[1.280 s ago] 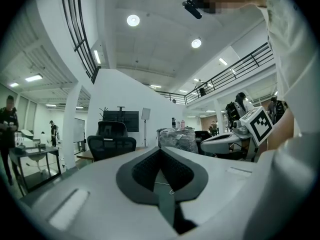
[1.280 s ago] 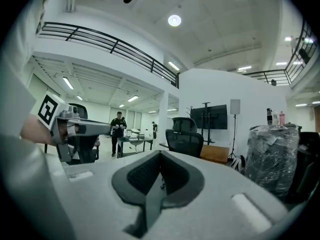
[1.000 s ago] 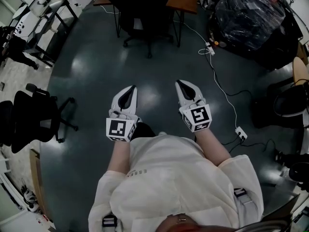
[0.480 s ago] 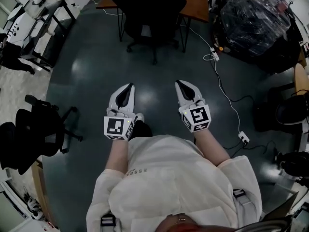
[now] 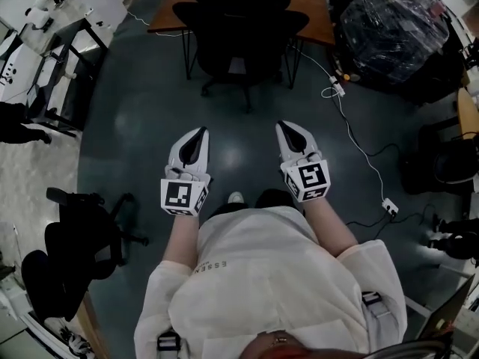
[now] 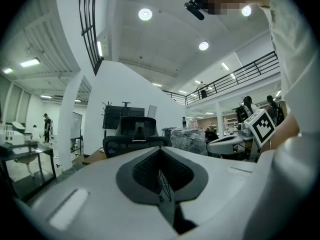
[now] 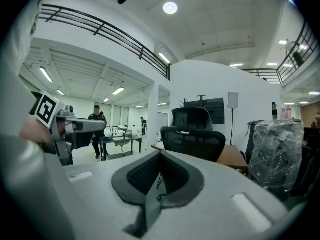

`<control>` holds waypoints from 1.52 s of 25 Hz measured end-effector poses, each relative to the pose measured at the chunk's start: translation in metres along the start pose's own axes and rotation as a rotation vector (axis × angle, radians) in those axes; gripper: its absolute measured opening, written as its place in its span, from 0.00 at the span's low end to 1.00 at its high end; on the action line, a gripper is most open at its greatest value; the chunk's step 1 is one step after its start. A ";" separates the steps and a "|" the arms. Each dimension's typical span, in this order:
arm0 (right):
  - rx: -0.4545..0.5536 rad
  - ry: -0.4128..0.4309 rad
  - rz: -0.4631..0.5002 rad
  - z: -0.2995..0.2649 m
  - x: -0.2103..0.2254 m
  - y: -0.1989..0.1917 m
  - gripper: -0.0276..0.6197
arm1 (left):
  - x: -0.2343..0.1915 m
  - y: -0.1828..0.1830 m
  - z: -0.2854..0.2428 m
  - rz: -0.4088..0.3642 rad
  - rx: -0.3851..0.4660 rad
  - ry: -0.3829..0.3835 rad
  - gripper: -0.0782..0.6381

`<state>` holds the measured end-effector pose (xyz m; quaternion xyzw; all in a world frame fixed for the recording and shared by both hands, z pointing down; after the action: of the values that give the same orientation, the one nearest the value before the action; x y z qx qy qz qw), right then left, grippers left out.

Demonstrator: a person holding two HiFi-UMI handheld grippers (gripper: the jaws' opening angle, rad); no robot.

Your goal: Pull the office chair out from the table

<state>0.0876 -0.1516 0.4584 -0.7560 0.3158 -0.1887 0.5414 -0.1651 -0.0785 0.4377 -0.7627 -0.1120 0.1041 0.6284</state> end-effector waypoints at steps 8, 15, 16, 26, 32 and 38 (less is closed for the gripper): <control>-0.056 0.005 -0.003 -0.059 0.013 0.002 0.03 | -0.036 -0.012 -0.051 0.029 -0.035 -0.053 0.13; -0.047 -0.004 -0.024 -0.128 0.069 0.025 0.03 | -0.076 0.019 -0.131 -0.040 -0.024 -0.041 0.13; -0.038 -0.005 -0.019 -0.139 0.077 0.031 0.03 | -0.083 0.027 -0.145 -0.053 -0.013 -0.042 0.13; 0.026 -0.021 0.012 -0.217 0.147 0.091 0.03 | -0.121 0.064 -0.241 -0.145 0.007 -0.058 0.13; 0.050 -0.118 0.148 -0.243 0.167 0.133 0.03 | -0.152 0.099 -0.274 -0.283 0.031 -0.085 0.13; 0.039 -0.202 0.341 -0.258 0.185 0.199 0.03 | -0.185 0.152 -0.306 -0.575 0.065 -0.101 0.13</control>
<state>0.0056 -0.5009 0.3496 -0.6960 0.3796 -0.0236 0.6090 -0.2441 -0.4490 0.3493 -0.6730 -0.3513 -0.0370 0.6498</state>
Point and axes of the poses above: the fingertips, and each gripper's own axes: z backward along the fingers, x to its right, y out of its top, the point moved 9 cm from there along z, backward along the fingers, and after that the axes turned 11 degrees about -x, right-handed, at the moved point
